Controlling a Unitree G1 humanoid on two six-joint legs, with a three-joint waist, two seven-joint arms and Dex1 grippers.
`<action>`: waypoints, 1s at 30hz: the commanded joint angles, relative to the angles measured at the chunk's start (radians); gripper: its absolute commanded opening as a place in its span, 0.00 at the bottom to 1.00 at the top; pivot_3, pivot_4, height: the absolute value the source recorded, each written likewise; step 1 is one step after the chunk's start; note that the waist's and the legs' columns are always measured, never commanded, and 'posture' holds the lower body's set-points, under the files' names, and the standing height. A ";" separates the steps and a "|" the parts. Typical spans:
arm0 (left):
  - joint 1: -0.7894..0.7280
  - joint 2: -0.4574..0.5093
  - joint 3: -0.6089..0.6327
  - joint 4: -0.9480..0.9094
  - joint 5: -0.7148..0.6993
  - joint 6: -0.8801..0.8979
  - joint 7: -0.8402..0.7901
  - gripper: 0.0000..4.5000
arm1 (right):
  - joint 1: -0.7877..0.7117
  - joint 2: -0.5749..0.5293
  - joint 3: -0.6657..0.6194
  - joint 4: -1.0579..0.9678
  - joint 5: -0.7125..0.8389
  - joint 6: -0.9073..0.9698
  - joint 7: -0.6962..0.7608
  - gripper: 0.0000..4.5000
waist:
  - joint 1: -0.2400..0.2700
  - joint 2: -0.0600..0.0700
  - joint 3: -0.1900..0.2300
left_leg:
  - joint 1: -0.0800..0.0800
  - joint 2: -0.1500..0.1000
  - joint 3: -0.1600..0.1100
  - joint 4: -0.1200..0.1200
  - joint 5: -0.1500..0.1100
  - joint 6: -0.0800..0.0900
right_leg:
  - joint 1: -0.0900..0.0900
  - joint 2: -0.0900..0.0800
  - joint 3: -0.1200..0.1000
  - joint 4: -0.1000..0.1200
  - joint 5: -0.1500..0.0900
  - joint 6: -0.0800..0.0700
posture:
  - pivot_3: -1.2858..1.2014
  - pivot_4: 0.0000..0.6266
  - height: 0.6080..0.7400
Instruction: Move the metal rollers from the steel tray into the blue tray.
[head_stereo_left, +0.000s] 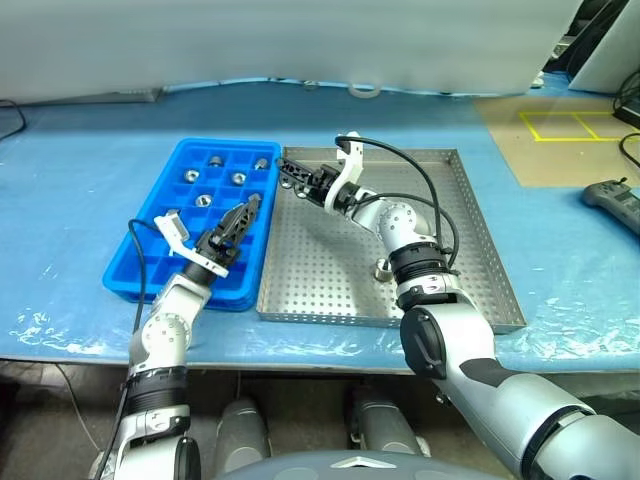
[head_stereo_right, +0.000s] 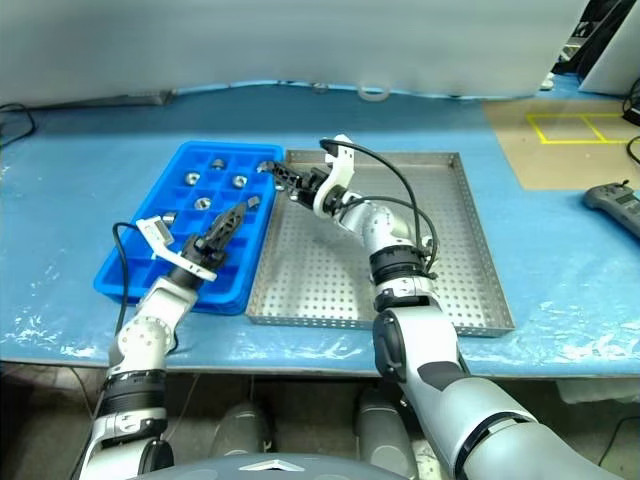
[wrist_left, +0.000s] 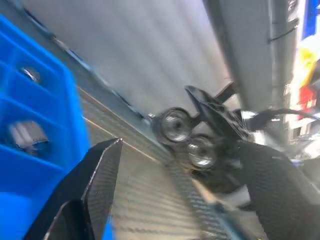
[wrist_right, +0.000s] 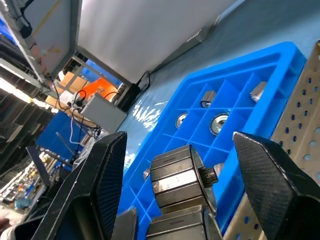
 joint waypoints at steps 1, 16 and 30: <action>0.013 0.002 0.027 0.078 0.005 -0.006 0.004 0.88 | -0.013 0.012 0.001 -0.044 0.011 -0.012 0.014 0.78 | 0.000 0.000 0.000 | 0.001 0.000 0.000 0.000 0.000 0.000 | 0.000 0.000 0.000 0.001 0.000 0.000 | 0.40 0.24 1.00; -0.059 0.016 0.010 0.017 -0.046 0.112 -0.025 0.88 | -0.009 0.012 0.011 -0.043 0.002 -0.018 0.011 0.78 | 0.022 -0.002 0.002 | -0.004 -0.001 0.000 -0.002 0.001 -0.001 | -0.001 -0.001 0.000 -0.004 0.001 0.001 | 0.39 0.24 1.00; -0.137 0.162 -0.060 -0.011 0.203 0.028 0.074 0.88 | 0.002 0.016 0.017 -0.041 -0.006 -0.019 0.013 0.78 | 0.019 -0.011 0.007 | -0.020 0.000 0.000 -0.002 0.003 0.002 | -0.016 0.001 -0.001 -0.003 0.006 0.007 | 0.40 0.24 1.00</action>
